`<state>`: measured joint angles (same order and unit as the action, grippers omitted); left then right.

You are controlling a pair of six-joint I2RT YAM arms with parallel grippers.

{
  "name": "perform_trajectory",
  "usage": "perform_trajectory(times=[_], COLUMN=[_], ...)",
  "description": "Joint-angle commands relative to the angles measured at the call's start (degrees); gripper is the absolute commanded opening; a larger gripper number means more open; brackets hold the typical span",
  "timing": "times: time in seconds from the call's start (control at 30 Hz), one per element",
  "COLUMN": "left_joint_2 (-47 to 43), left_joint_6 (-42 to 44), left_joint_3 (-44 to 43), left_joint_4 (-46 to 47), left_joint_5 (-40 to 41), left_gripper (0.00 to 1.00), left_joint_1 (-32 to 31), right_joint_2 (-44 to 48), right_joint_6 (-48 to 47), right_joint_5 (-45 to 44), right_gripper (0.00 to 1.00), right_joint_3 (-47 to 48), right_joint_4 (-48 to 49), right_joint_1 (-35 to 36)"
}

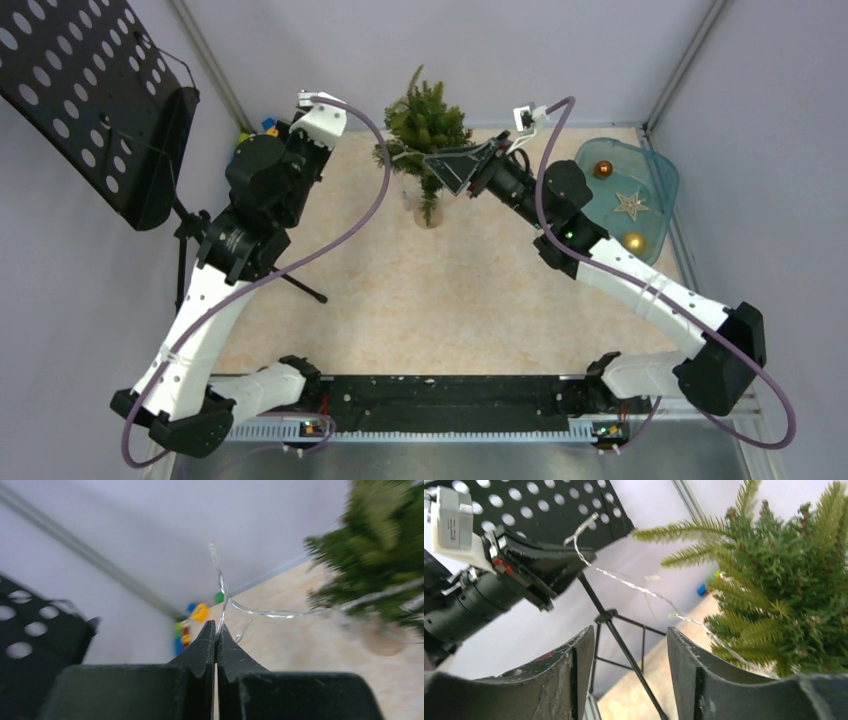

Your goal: Decorate the small christmas tree

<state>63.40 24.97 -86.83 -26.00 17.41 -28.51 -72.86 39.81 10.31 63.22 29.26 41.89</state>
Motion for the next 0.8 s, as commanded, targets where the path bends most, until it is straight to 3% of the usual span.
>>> perform_trajectory(times=[0.0, 0.13, 0.4, 0.6, 0.77], left_joint_2=[0.3, 2.0, 13.5, 19.1, 26.1], left_joint_6=[18.0, 21.9, 18.4, 16.0, 12.0], left_joint_3=[5.1, 6.0, -2.1, -7.7, -18.9], left_joint_4=[3.8, 6.8, 4.1, 2.7, -1.9], left_joint_5=[19.6, 20.3, 16.5, 13.6, 7.1], left_gripper=[0.0, 0.0, 0.0, 0.0, 0.0], left_joint_1=[1.0, 5.9, 13.5, 14.3, 14.2], right_joint_2=[3.3, 6.7, 9.1, 2.5, -9.6], right_joint_6=[-6.6, -10.9, -18.8, -15.7, -17.3], right_joint_5=[3.1, 3.5, 2.7, 12.3, 13.3], right_gripper=[0.58, 0.62, 0.66, 0.67, 0.67], right_joint_3=[1.7, 2.3, 12.4, 25.3, 43.0], right_joint_4=[-10.4, -15.8, -30.9, -34.6, -37.6], right_joint_1=[0.5, 0.5, -3.4, -15.5, -18.7])
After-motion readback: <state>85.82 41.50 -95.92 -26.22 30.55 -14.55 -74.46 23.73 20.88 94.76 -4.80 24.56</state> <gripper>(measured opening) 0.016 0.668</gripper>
